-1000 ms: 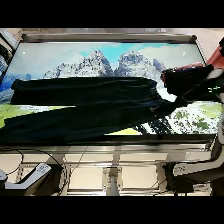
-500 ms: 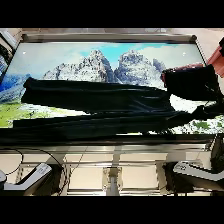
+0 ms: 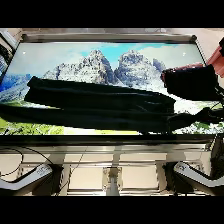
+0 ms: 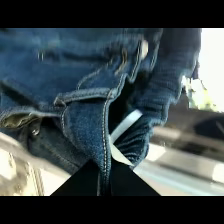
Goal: Fold the clothes and pants, and hang the long-sleeved shirts on hangers.
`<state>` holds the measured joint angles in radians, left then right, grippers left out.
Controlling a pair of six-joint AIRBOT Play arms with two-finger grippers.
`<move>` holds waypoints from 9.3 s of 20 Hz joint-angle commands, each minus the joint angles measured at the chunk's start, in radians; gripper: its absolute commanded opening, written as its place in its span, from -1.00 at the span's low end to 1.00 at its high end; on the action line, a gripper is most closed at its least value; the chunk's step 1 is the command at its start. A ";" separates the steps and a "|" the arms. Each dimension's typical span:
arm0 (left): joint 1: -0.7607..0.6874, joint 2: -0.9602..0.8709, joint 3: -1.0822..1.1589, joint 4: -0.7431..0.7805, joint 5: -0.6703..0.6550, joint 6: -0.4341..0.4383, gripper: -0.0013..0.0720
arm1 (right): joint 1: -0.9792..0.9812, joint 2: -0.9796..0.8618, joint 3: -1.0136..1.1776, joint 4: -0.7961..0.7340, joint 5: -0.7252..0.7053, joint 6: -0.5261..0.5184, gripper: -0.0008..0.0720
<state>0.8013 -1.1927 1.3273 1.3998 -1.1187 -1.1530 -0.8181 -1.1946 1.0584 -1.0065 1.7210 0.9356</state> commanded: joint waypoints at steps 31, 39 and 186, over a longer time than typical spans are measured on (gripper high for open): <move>-0.385 -0.550 0.410 -0.040 0.431 -0.373 -0.86 | 0.327 -0.292 0.001 0.139 -1.049 0.417 -0.87; -0.403 -0.572 0.410 -0.040 0.453 -0.332 -0.49 | 0.343 -0.292 0.001 0.139 -1.083 0.416 -0.44; -0.492 -0.120 0.048 -0.207 -0.415 -0.217 0.46 | 0.732 -0.183 0.354 -0.004 -0.148 0.352 0.25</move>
<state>0.1215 -1.3491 1.4010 1.2079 -1.5593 -1.3781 -0.0872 -1.3785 1.4117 -1.0107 1.5391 1.3052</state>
